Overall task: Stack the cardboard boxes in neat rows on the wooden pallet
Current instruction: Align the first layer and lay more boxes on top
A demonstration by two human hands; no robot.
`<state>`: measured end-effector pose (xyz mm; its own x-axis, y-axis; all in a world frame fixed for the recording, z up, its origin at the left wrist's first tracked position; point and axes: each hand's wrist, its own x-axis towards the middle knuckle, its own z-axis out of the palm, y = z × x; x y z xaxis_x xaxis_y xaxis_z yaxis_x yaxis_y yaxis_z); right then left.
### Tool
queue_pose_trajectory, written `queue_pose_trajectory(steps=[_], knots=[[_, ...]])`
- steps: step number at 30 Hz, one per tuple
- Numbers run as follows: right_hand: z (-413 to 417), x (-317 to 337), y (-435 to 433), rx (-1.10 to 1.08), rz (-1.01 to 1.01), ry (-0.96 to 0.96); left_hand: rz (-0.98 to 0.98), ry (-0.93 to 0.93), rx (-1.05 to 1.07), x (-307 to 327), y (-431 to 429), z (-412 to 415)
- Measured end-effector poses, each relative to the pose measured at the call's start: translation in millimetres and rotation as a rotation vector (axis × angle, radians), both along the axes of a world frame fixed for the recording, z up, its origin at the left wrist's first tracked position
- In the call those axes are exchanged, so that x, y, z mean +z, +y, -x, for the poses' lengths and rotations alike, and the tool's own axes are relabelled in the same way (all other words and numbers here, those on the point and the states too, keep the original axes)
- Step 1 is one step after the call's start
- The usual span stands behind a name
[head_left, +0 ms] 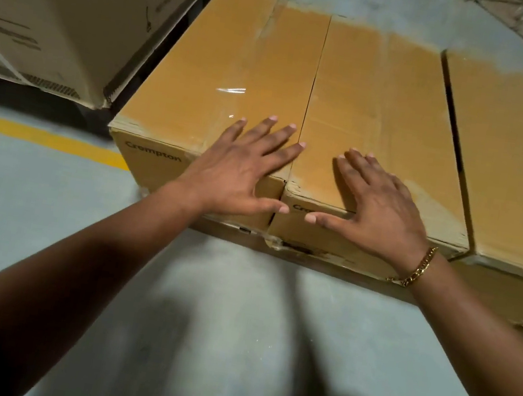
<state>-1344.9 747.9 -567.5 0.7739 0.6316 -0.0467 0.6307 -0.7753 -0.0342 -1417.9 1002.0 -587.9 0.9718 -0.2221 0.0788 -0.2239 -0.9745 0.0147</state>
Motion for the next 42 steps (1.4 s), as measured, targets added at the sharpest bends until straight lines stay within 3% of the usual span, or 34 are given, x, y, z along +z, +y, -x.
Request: queue_pose_trajectory(steps=[6,42], knots=[[-2.7,-7.7,-7.5,-0.013,0.029,-0.012,-0.127,0.014,0.001,-8.0,-5.4,-10.6],[-8.3,-10.1,-6.5,-0.02,0.015,-0.021,-0.093,-0.041,-0.066,-12.2,4.4,-3.4]])
